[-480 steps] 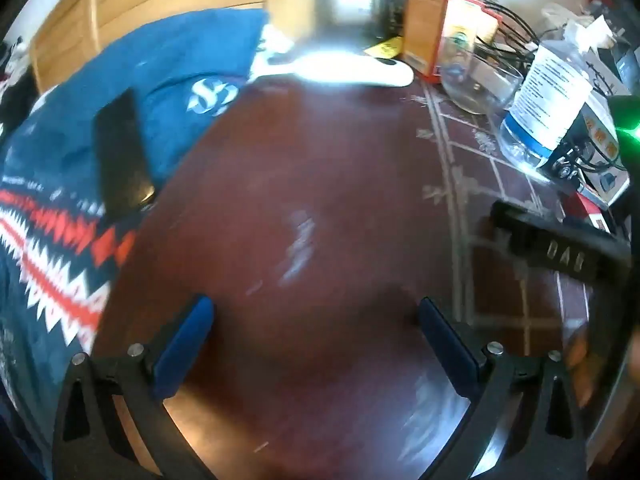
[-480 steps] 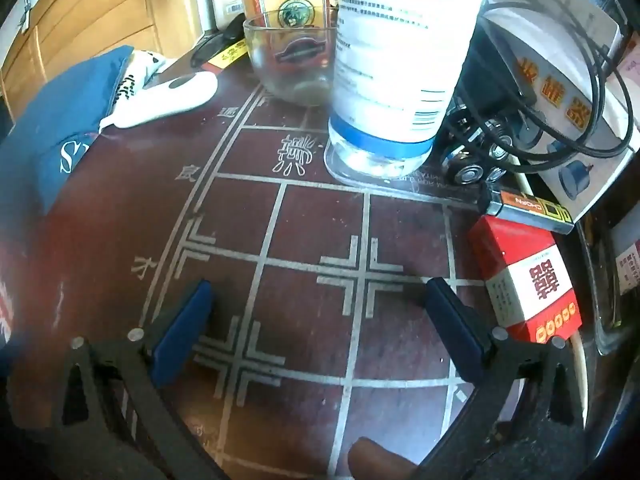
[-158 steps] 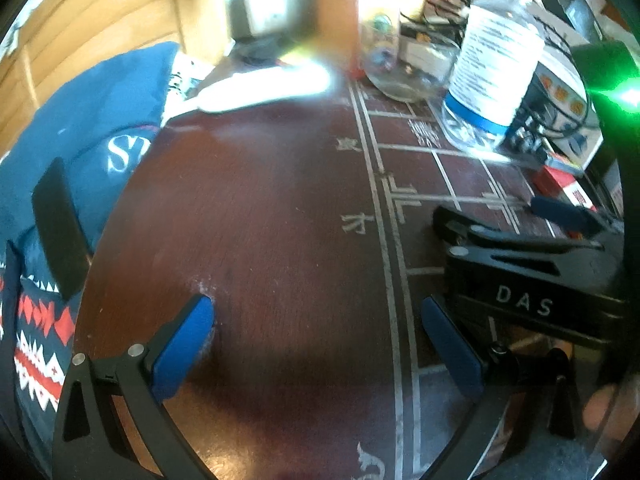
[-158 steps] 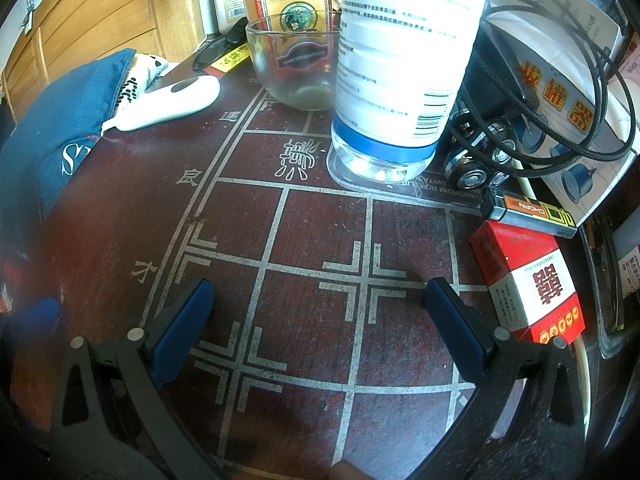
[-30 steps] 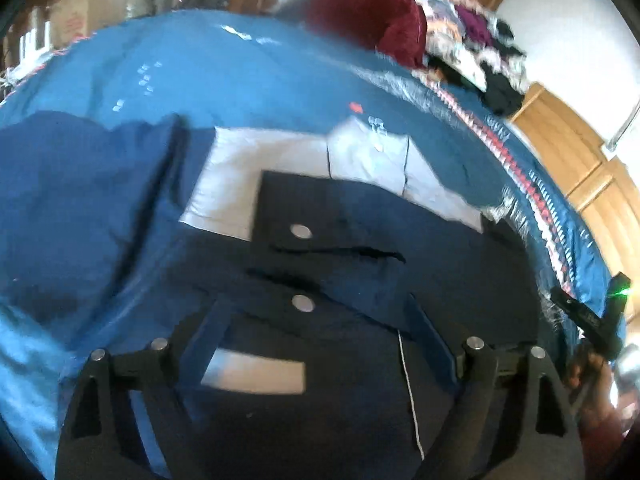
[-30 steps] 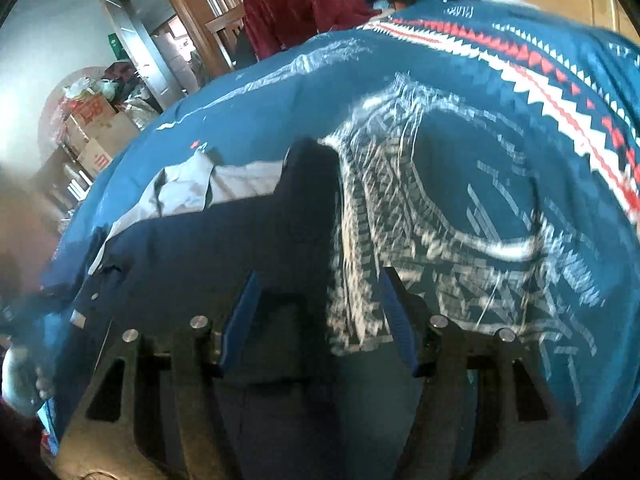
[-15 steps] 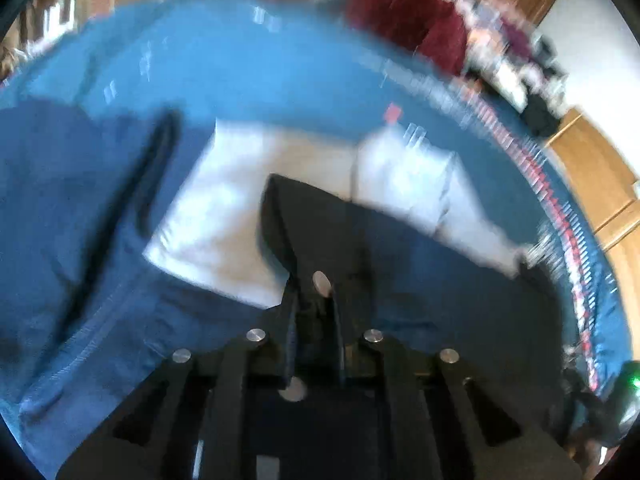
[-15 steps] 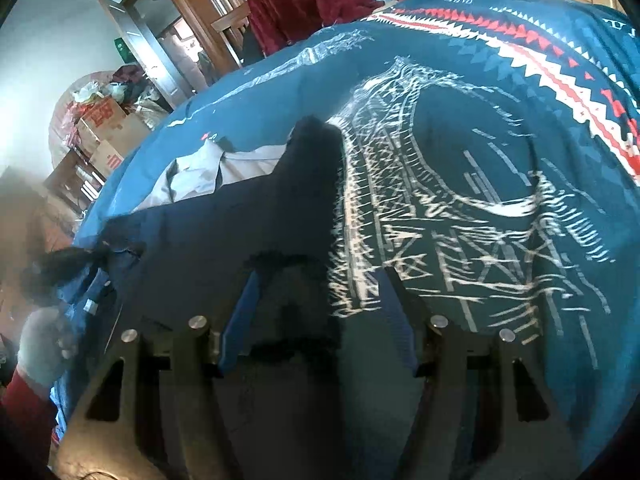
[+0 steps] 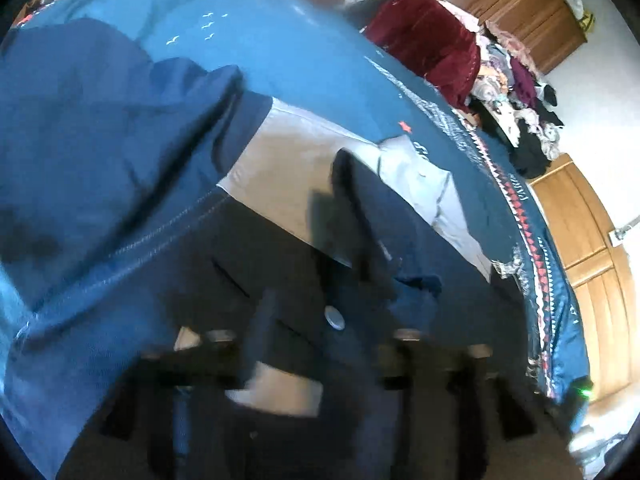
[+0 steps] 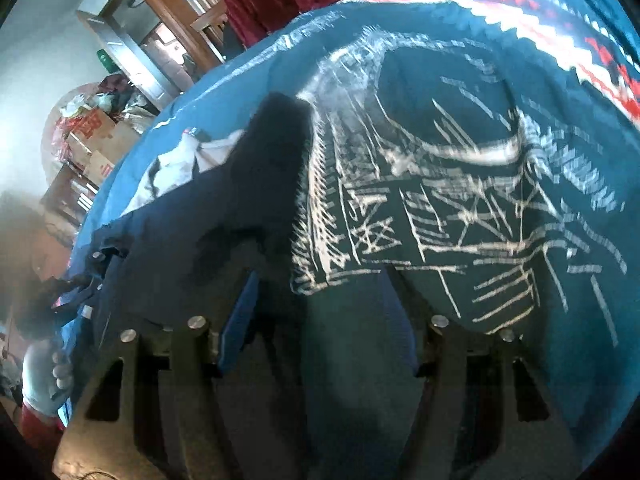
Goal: Fold large clothes
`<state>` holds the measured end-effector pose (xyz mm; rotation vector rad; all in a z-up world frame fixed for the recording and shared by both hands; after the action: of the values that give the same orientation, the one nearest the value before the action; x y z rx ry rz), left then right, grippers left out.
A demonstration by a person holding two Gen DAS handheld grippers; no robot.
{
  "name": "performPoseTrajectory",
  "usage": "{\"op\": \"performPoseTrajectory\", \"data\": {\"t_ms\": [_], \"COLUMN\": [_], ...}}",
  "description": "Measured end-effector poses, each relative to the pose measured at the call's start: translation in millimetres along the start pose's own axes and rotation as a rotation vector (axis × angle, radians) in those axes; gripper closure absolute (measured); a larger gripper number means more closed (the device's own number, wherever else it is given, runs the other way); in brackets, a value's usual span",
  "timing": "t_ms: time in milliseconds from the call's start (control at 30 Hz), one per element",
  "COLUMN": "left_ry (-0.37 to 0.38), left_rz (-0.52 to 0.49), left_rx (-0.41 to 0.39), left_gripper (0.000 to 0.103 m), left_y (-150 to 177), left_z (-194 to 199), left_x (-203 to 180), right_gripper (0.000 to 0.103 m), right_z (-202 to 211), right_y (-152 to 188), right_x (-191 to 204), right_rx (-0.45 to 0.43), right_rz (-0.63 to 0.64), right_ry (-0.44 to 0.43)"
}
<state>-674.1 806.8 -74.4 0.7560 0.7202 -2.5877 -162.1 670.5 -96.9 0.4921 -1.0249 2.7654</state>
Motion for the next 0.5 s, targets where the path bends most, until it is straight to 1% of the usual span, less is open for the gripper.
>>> {"op": "performPoseTrajectory", "data": {"t_ms": [67, 100, 167, 200, 267, 300, 333, 400, 433, 467, 500], "left_ry": [-0.012, -0.036, -0.047, -0.084, -0.101, -0.07, -0.044, -0.004, 0.018, 0.021, -0.008], "left_rz": [-0.031, -0.042, -0.036, -0.021, 0.015, 0.034, 0.025, -0.027, -0.033, -0.03, -0.017], "left_rx": [0.013, 0.006, -0.058, -0.121, -0.172, -0.152, -0.112, -0.051, -0.025, -0.003, 0.022], "left_gripper": [0.049, 0.049, 0.049, 0.047, 0.045, 0.045, 0.045, 0.045, 0.045, 0.045, 0.045], "left_y": [-0.1, -1.2, -6.2, -9.5, -13.9, -13.0, -10.0, -0.9, 2.6, 5.0, 6.1], "left_z": [-3.9, -3.1, 12.1, 23.7, 35.5, 33.9, 27.9, 13.7, 7.8, 0.7, -10.4], "left_x": [-7.0, -10.9, -14.5, -13.7, -2.8, -0.6, -3.0, -17.9, -23.3, -26.6, -26.6], "right_gripper": [0.041, 0.041, 0.04, 0.04, 0.038, 0.037, 0.036, 0.034, 0.034, 0.033, 0.033], "right_z": [1.0, 1.6, 2.0, 1.7, 0.8, 0.4, 0.2, 0.0, -0.2, 0.0, 0.0], "right_y": [2.1, 2.2, 3.0, 3.8, 5.7, 6.6, 7.1, 7.9, 8.1, 7.8, 7.9], "right_x": [0.2, 0.4, 0.2, 0.0, 0.2, 0.8, 1.5, 2.8, 2.4, 1.9, 0.9], "right_rx": [-0.009, -0.01, -0.012, -0.013, -0.018, -0.021, -0.024, -0.027, -0.028, -0.03, -0.032], "right_rz": [0.002, 0.003, 0.005, 0.008, 0.016, 0.022, 0.027, 0.04, 0.041, 0.039, 0.035], "right_ry": [0.001, 0.001, 0.0, 0.0, 0.003, 0.005, 0.008, 0.012, 0.008, 0.004, -0.002]}}
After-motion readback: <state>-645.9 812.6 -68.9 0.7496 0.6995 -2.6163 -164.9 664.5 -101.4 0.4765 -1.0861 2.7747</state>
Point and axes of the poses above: each gripper's, at about its wrist camera, not at the fingertips, and z roughly against the way its jaws point, x to its left, y to its underside, the point moved 3 cm from there along -z, roughly the way its jaws point, and after that the axes turned 9 degrees about z, right-handed, at the moved point
